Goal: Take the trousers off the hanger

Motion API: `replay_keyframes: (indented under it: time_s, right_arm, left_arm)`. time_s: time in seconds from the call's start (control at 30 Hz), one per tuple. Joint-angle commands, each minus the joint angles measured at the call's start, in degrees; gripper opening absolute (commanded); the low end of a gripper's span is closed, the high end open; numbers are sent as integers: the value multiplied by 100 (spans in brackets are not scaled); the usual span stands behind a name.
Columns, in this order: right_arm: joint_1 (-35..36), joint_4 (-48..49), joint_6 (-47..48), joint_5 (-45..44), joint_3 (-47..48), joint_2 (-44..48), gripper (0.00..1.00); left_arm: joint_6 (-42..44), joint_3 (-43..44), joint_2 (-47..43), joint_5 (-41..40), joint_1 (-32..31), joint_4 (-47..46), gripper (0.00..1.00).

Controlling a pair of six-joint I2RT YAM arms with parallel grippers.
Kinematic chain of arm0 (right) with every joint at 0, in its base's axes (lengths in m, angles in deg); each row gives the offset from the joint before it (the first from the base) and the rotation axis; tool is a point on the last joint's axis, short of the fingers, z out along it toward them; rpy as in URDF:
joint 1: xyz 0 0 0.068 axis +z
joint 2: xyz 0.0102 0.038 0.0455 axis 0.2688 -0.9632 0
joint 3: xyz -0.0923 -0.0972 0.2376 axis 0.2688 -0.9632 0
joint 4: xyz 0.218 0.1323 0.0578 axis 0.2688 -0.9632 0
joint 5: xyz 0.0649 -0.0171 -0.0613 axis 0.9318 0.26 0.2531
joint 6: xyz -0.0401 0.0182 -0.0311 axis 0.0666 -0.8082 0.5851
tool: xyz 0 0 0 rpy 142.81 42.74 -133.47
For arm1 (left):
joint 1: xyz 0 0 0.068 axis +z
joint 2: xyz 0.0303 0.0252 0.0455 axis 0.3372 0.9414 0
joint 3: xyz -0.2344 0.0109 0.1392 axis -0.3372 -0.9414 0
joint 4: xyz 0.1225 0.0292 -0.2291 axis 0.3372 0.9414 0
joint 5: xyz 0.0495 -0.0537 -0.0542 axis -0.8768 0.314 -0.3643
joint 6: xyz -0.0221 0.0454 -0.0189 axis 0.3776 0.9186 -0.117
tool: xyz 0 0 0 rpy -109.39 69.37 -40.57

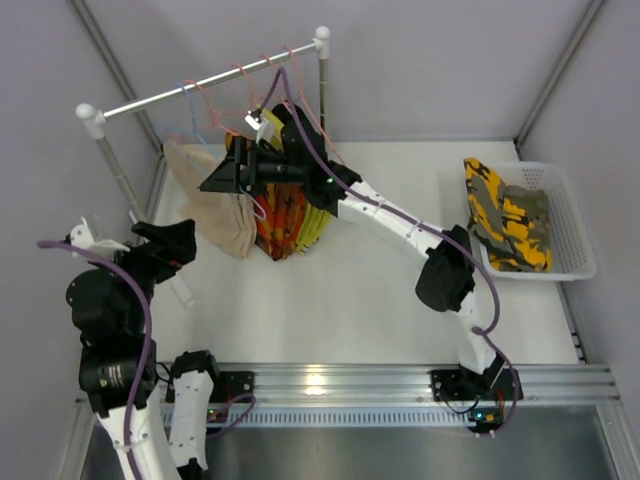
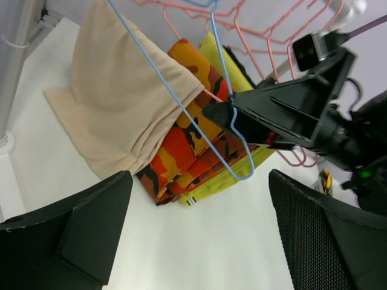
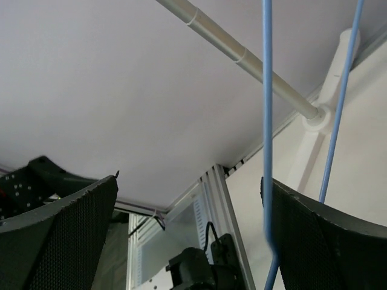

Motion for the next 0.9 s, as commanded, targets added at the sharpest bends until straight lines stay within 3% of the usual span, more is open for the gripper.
replay_keyframes:
  time_s: [0.0, 0.23, 0.37, 0.7, 0.87]
  right_arm:
    - [-150, -213, 807, -296, -536, 1269, 100]
    - [-395, -1267, 1986, -1129, -1170, 2658, 100]
    - [-721, -1392, 2661, -1534, -2004, 3737, 99]
    - [-1661, -1453, 3235, -2054, -4421, 5682, 99]
    - [-2346, -1453, 3357, -2151, -4958, 6341, 99]
  left_arm:
    - [837, 389, 761, 876, 37, 185, 99]
    - [1858, 1206, 2202, 2703, 28, 792, 99]
    - [1991, 1558, 2765, 3233, 37, 749, 99]
    - [2201, 2420, 3407, 3191, -121, 283, 99]
    - [2386, 2762, 3706, 2375, -990, 370, 99]
